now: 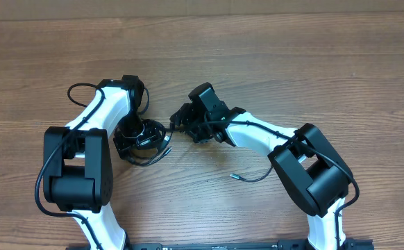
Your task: Untangle cables
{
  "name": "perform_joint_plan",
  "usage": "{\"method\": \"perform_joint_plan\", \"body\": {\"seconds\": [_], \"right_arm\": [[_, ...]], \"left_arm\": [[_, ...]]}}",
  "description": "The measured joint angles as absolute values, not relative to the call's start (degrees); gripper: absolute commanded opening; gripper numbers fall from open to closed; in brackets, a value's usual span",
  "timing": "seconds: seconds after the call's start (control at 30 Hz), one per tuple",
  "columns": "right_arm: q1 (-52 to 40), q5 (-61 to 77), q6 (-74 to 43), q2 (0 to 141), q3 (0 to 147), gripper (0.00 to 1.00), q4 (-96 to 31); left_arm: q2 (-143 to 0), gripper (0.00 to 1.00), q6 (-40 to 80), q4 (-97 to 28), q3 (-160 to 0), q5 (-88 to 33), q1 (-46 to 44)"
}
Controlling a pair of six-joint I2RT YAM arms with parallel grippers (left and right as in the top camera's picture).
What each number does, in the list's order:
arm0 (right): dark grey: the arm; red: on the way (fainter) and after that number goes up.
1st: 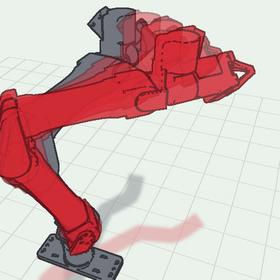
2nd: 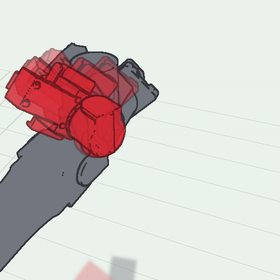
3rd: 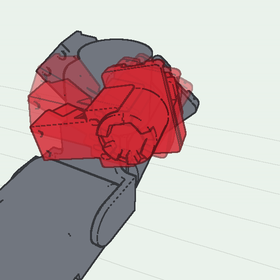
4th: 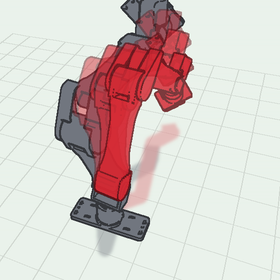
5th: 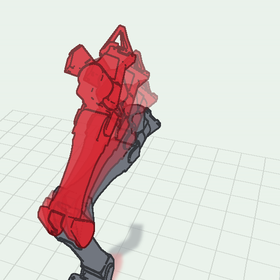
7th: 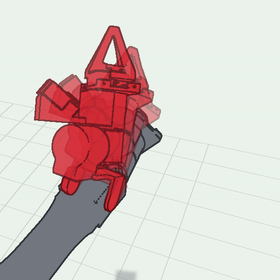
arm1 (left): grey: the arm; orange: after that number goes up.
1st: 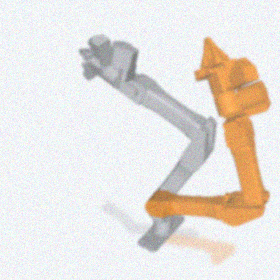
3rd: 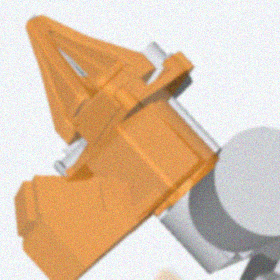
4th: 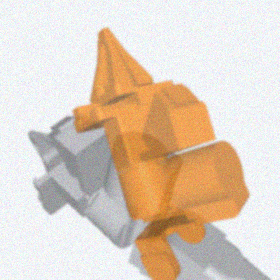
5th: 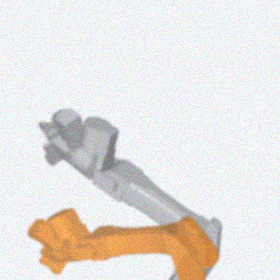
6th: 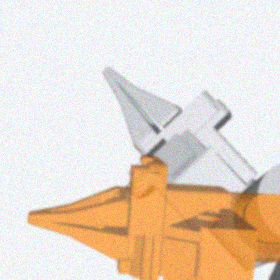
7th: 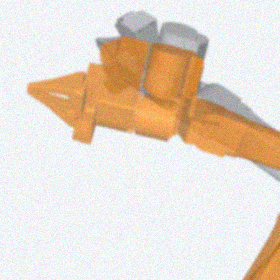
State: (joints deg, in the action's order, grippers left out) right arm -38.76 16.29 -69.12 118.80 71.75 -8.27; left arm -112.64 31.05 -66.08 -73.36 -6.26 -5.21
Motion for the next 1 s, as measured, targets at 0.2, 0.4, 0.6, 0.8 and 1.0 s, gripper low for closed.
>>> {"method": "perform_joint_plan", "body": {"seconds": [0.2,0.4,0.6,0.8,1.0], "right_arm": [[-38.9,17.3,-66.0,119.0,70.8,0.5,-5.0],[-38.1,26.7,-60.7,119.5,70.8,0.5,5.1],[-37.9,24.3,-59.2,119.5,70.8,0.5,3.1],[-38.0,20.7,-58.7,119.5,70.8,0.51,1.8],[-38.0,18.4,-58.5,119.5,70.8,0.51,1.2]], "left_arm": [[-112.6,0.79,29.9,-66.1,-73.4,-6.5,-5.2],[-112.6,0.8,29.5,-66.1,-73.4,-6.5,-5.2],[-112.6,0.8,29.5,-65.6,-73.3,-6.4,-5.2],[-112.6,0.82,31.2,-65.0,-73.1,-3.5,-5.3],[-112.6,0.82,34.0,-64.0,-72.6,-2.5,-5.3]]}}
